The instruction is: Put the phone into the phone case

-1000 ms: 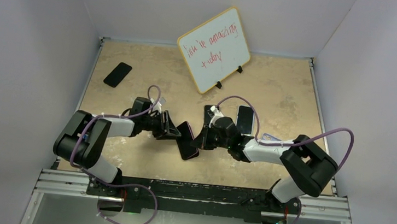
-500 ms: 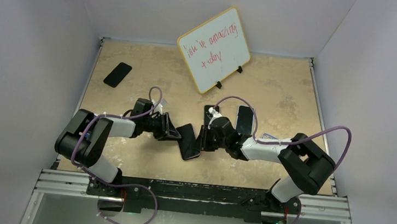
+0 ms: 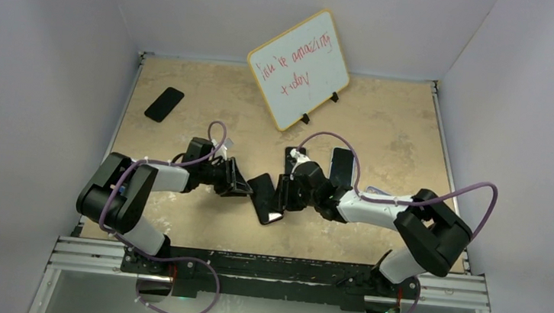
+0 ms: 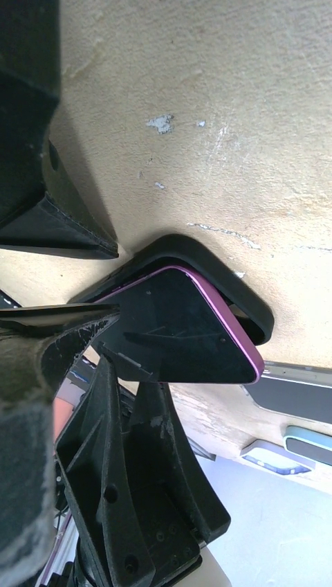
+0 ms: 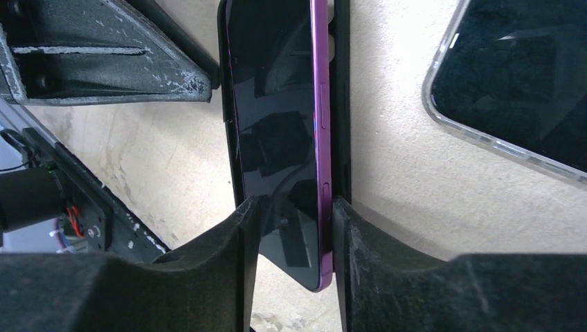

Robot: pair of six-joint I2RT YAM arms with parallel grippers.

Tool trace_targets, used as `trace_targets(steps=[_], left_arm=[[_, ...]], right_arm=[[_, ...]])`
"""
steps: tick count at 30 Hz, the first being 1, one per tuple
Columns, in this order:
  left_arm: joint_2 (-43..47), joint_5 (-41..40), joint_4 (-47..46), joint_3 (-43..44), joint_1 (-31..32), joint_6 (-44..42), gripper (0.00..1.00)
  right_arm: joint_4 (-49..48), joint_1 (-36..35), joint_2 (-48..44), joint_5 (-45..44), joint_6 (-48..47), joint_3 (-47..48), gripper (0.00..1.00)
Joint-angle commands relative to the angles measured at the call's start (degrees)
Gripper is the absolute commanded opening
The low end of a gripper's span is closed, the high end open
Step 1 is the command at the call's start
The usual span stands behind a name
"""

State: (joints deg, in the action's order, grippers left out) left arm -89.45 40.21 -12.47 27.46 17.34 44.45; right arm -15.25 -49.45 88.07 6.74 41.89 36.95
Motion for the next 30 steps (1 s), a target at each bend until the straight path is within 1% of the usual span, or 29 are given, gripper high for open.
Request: trace_targets(steps=[1, 4, 7, 11, 14, 20, 25, 30], left_arm=[[0.2, 1.0, -2.3, -0.5, 0.2, 0.8, 0.31], [0.7, 1.0, -2.4, -0.7, 0.2, 1.1, 0.31], [0.9, 1.6, -3.1, -0.9, 0.2, 1.7, 0.32], [0.3, 3.1, -6.1, -1.6, 0.3, 3.5, 0.34], [0.2, 3.0, -7.3, -2.0, 0.8, 4.0, 0.34], [-1.3, 2.6, -9.2, -2.7, 1.7, 4.3, 0.33], [-2.1, 2.4, -10.9, -3.0, 2.2, 4.7, 0.31], [-1.5, 1.9, -10.7, -2.8, 2.4, 4.7, 0.3]], right_arm=[[5.9, 0.2, -2.7, -3.6, -2.6, 1.8, 0.45], [7.5, 0.2, -3.7, -4.9, -2.9, 2.2, 0.45], [8.2, 0.2, -3.6, -5.4, -3.4, 2.6, 0.42], [7.2, 0.2, -2.8, -4.7, -3.9, 2.4, 0.29], [4.4, 0.2, -1.9, -3.9, -3.3, 2.0, 0.24], [0.2, 0.1, 2.2, 0.4, -0.8, 1.2, 0.21], [0.1, -0.1, 3.4, 1.5, -1.1, 1.7, 0.2], [2.1, -0.1, 3.8, 1.5, -2.7, 3.5, 0.2]])
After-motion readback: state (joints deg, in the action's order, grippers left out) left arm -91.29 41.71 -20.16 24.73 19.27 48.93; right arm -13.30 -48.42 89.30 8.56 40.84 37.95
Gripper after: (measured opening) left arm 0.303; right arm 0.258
